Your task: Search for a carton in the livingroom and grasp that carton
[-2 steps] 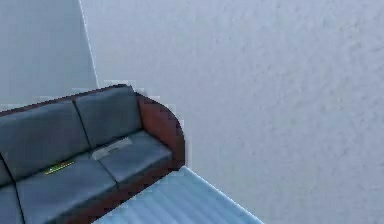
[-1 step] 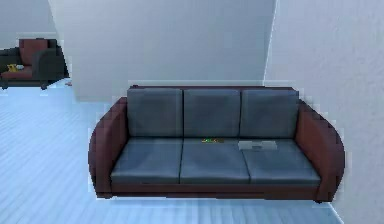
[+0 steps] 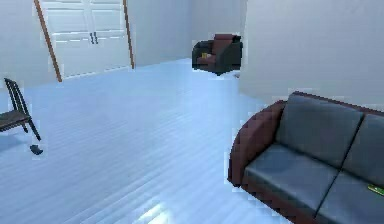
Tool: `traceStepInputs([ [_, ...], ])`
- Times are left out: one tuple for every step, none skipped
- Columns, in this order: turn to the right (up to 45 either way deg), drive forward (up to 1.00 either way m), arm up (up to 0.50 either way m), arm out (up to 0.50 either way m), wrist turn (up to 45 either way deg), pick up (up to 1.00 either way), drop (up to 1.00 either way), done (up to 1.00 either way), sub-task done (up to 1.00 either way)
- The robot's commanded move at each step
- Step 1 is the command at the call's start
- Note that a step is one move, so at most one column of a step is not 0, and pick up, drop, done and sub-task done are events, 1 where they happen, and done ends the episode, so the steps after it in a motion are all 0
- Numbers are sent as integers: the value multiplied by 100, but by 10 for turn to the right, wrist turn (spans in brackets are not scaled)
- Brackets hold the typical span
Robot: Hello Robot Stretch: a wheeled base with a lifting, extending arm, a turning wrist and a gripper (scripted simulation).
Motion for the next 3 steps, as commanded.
traceStepInputs([
  [-390, 0, 0, 0, 0, 0, 0, 0, 0],
  [0, 100, 0, 0, 0, 0, 0, 0, 0],
  [0, 100, 0, 0, 0, 0, 0, 0, 0],
])
